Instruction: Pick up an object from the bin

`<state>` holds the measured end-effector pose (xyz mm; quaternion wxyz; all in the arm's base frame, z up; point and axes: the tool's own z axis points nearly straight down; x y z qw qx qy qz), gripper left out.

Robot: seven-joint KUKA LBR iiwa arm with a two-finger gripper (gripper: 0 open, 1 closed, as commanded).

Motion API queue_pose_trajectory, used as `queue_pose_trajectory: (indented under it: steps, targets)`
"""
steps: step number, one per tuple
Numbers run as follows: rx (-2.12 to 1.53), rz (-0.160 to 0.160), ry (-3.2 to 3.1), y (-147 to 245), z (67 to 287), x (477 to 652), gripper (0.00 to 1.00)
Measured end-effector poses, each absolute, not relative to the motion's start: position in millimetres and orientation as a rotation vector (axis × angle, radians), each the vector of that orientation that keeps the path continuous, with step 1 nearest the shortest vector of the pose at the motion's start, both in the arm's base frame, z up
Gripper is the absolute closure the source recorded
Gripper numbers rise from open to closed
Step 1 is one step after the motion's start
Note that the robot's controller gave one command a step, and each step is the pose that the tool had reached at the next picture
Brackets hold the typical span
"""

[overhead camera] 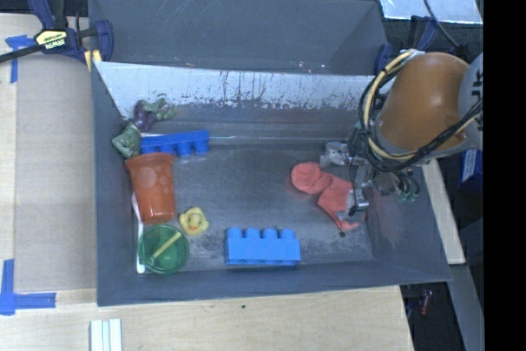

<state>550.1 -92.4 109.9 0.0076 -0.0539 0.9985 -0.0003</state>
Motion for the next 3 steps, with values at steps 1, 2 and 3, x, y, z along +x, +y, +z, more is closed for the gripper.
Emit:
queue_pose_trajectory:
  steps: [1,2,3]
  targets:
    - [0.226,0.011,3.122,-64,109,542.3,1.00]
    - [0.226,0.010,3.122,-64,109,542.2,1.00]
    - [-0.255,0.008,3.118,-95,93,539.2,1.00]
